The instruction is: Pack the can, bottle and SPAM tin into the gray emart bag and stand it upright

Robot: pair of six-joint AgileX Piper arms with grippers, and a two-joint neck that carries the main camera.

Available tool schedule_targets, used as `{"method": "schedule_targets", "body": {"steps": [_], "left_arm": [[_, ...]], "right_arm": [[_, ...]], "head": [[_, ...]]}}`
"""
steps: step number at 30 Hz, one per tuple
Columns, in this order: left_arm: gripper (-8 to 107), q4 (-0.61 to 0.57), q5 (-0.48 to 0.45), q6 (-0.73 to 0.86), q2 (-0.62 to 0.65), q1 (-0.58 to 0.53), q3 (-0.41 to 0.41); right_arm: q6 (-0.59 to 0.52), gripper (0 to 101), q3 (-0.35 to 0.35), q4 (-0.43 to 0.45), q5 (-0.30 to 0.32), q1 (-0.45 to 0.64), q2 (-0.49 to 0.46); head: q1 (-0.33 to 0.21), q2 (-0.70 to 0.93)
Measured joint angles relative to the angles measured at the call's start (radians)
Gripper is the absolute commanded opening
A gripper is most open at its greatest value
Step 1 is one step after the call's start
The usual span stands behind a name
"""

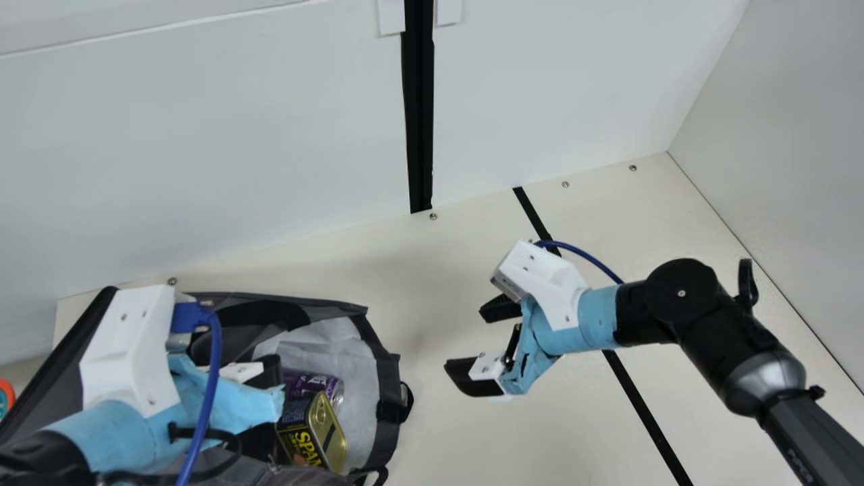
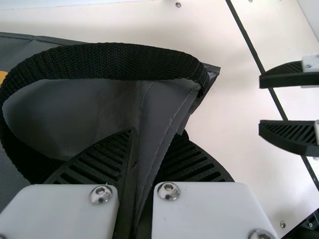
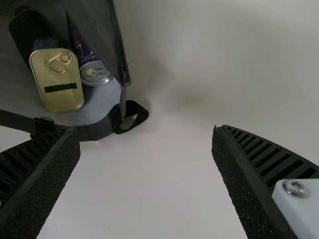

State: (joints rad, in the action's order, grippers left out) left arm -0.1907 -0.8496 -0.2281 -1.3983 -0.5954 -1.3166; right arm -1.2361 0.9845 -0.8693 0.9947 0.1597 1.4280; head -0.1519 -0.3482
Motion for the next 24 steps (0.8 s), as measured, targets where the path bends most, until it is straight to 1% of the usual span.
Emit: {"method": "schedule_targets", "body": {"steps": [24], "left_arm": [[-8,0.000,0.000,0.000,0.000,0.000,0.000]], "right_arm": [[-0.118,95,-0.031,-0.091,-0.037,-0.072,0.137]], "head": [[0.000,0.002]]}}
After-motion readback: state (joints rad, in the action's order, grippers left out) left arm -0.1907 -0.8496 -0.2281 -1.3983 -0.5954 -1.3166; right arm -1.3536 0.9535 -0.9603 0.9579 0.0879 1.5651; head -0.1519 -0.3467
